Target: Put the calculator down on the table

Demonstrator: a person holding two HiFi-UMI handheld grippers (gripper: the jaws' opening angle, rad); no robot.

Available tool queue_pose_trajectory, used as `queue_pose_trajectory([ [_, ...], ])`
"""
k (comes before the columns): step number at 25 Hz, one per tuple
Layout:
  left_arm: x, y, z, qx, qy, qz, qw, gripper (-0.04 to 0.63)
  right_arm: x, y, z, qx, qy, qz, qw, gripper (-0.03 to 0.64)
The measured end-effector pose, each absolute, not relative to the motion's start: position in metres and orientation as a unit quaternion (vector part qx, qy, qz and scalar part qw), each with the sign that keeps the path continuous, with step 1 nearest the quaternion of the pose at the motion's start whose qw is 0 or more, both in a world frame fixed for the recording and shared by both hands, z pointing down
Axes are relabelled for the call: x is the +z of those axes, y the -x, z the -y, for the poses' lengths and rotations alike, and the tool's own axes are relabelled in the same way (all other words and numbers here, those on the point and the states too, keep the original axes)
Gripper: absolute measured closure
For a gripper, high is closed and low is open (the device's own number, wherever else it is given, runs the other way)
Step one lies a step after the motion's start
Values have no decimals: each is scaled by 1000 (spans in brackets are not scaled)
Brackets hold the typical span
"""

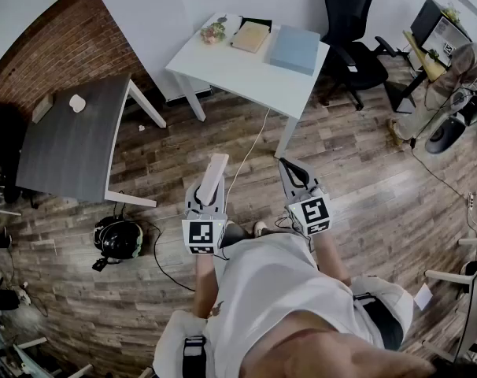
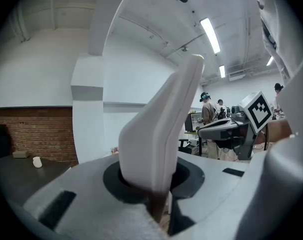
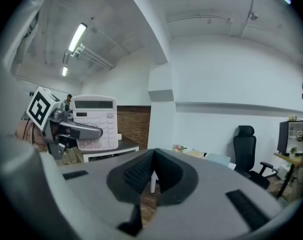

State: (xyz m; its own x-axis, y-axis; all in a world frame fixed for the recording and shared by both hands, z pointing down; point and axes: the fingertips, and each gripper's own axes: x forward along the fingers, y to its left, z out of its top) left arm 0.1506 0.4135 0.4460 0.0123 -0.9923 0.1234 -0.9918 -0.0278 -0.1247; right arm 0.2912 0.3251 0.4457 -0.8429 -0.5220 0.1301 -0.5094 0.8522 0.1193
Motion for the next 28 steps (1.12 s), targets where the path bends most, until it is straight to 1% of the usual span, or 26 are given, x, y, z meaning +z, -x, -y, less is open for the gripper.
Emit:
queue_pose_trajectory([
  [8, 444, -159, -408, -91, 705, -704, 12, 523, 438, -295, -319, -44, -289, 955, 54, 609],
  [10, 446, -159, -404, -92, 705, -703, 10, 522, 440, -293, -317, -42, -285, 956, 58, 529],
  [13, 447, -155, -396, -89, 705, -704, 7, 522, 439, -290, -309, -46, -287, 955, 60, 497],
  [17, 447, -145, -386, -86, 703, -706, 5, 522, 442, -285, -299, -49, -289, 954, 66, 474],
  [23, 452, -119, -364, -89, 699, -709, 5, 522, 448, -265, -277, -45, -298, 951, 74, 363],
  [25, 453, -109, -355, -91, 700, -708, 5, 522, 452, -258, -266, -46, -304, 948, 79, 348],
  [28, 453, -94, -338, -90, 704, -704, 4, 522, 451, -244, -253, -44, -308, 946, 86, 345],
])
